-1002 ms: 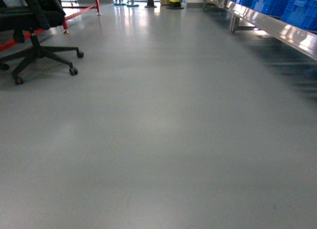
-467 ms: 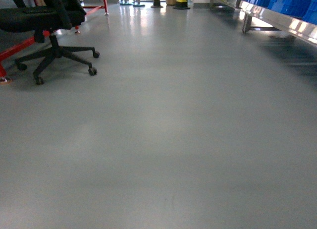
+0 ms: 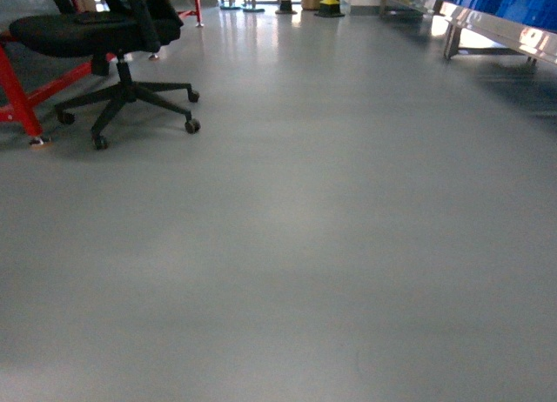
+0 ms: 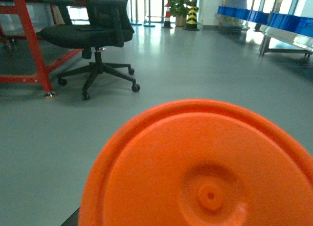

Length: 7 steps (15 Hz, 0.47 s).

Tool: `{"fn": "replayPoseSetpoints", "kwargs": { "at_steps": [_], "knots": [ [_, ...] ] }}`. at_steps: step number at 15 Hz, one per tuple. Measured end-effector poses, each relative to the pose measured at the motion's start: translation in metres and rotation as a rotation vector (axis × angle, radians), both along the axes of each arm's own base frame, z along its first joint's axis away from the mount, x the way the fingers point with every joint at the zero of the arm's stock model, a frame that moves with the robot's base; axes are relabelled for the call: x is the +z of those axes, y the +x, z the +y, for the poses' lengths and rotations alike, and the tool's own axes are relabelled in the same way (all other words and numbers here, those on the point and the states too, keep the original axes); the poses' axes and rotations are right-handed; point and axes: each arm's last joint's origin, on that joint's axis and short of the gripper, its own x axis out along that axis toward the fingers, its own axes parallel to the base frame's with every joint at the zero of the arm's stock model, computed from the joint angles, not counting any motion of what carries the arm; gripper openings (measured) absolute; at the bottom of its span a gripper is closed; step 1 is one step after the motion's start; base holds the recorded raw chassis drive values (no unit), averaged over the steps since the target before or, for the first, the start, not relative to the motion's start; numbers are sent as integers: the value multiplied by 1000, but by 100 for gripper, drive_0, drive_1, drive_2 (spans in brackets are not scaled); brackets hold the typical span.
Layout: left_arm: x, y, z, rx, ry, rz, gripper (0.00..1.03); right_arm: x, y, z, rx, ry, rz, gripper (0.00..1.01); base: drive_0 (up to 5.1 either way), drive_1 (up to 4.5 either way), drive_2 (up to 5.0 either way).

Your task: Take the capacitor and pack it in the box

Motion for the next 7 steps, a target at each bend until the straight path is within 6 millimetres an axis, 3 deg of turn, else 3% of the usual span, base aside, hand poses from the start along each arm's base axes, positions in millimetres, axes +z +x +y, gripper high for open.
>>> {"fn": "replayPoseSetpoints", "kwargs": {
  "at_steps": [7],
  "knots": [
    [0, 0, 0, -2, 0, 1, 43, -1, 0, 0, 0, 0, 6, 98, -505, 240, 240]
  ]
}}
